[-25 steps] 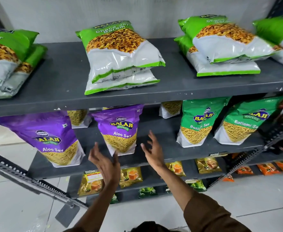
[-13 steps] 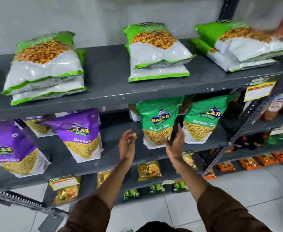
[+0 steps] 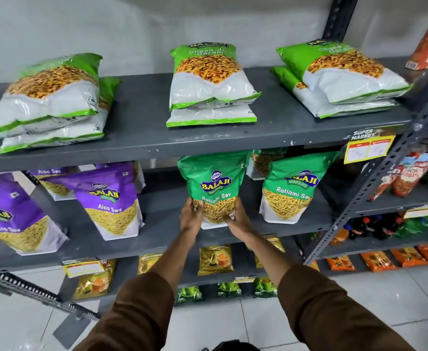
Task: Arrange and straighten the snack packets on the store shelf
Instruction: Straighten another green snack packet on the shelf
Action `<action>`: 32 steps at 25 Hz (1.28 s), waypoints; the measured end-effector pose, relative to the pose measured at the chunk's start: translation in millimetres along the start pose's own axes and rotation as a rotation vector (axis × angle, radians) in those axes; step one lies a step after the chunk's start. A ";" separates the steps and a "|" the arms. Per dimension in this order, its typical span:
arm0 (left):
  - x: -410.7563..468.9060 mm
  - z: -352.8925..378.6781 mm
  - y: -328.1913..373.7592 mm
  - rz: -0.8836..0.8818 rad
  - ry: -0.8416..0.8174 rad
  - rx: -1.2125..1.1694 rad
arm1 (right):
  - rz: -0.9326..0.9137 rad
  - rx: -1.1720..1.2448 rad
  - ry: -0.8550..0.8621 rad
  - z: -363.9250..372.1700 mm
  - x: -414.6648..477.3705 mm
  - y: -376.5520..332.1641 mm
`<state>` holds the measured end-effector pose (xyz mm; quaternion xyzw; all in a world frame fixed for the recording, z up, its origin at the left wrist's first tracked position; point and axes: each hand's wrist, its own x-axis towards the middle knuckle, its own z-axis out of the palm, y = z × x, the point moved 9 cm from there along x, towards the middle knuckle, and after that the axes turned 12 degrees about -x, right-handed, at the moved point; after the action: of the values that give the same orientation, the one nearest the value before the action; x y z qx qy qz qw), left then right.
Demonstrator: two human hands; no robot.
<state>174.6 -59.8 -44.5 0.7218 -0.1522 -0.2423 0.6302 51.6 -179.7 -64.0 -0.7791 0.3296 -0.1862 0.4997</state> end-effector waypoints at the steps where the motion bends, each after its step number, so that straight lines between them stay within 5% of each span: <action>1: 1.1 -6.3 -1.3 -0.002 0.012 0.021 | -0.012 -0.007 -0.014 1.6 -5.1 -14.0; 7: 2.8 -27.1 0.6 0.057 0.068 0.024 | -0.055 -0.077 -0.107 9.8 -11.5 -25.5; 11: -53.6 -20.9 36.3 0.433 0.318 0.079 | -0.105 -0.183 0.288 -61.2 -48.4 -25.4; 14: -82.1 40.5 46.9 0.584 0.069 0.133 | -0.190 -0.168 0.644 -125.8 -82.8 -17.8; 17: -76.8 98.3 37.9 0.534 -0.098 0.118 | -0.041 -0.104 0.818 -178.9 -90.4 19.0; 21: -59.4 152.7 18.5 0.263 -0.129 0.000 | 0.219 -0.090 0.639 -204.9 -66.3 85.2; 24: -44.5 180.1 4.1 0.105 -0.119 -0.013 | 0.241 -0.026 0.428 -199.0 -44.9 104.7; 32: -49.3 213.8 3.9 0.066 -0.080 -0.051 | 0.178 -0.094 0.385 -202.1 -32.4 83.0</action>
<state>17.9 -213.3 -51.8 0.6900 -0.1945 -0.2539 0.6494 -123.9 -313.1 -50.3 -0.7194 0.4950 -0.2711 0.4049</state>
